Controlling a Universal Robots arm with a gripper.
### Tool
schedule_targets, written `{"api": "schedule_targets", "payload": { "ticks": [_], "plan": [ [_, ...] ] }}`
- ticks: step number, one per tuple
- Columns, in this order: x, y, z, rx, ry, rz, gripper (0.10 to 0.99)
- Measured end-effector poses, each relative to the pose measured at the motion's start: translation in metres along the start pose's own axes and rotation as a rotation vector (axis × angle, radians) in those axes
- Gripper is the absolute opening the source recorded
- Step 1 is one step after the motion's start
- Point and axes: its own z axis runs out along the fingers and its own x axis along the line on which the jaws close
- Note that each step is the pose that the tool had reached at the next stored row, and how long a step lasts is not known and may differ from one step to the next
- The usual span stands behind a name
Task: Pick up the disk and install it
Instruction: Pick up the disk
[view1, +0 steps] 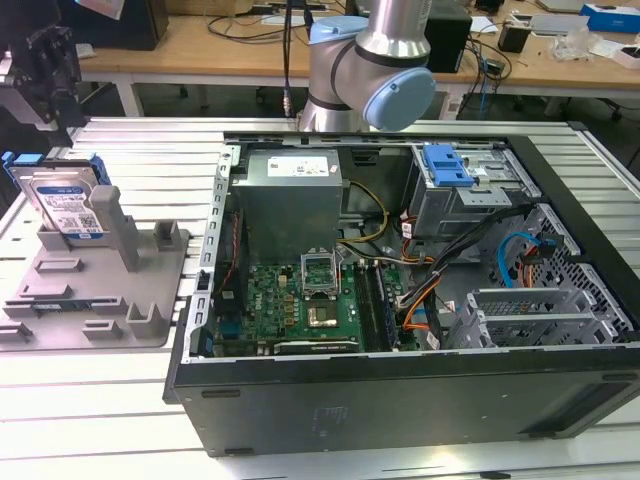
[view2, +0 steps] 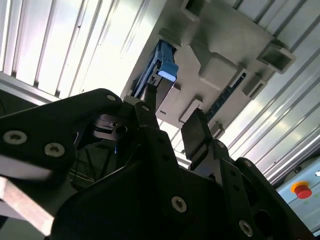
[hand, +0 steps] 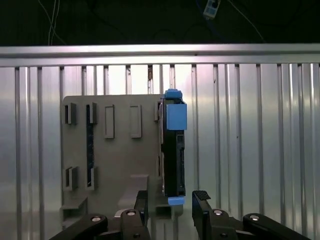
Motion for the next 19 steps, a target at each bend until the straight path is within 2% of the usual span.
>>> {"api": "schedule_targets", "payload": {
  "ticks": [4,8,11,17,18,19],
  "plan": [
    [-0.0039,0.0089,0.0002,0.001,0.0052,0.000,0.482],
    [-0.0095,0.0237,0.0007,0.006,0.0104,0.000,0.482],
    [-0.0108,0.0289,0.0009,0.010,0.0136,0.004,0.482],
    [-0.0115,0.0309,0.0020,0.025,0.0124,0.034,0.482],
    [-0.0115,0.0328,0.0021,0.026,0.0048,0.036,0.482],
    [-0.0116,0.0339,0.0024,0.026,0.0036,0.038,0.482]
  ]
}}
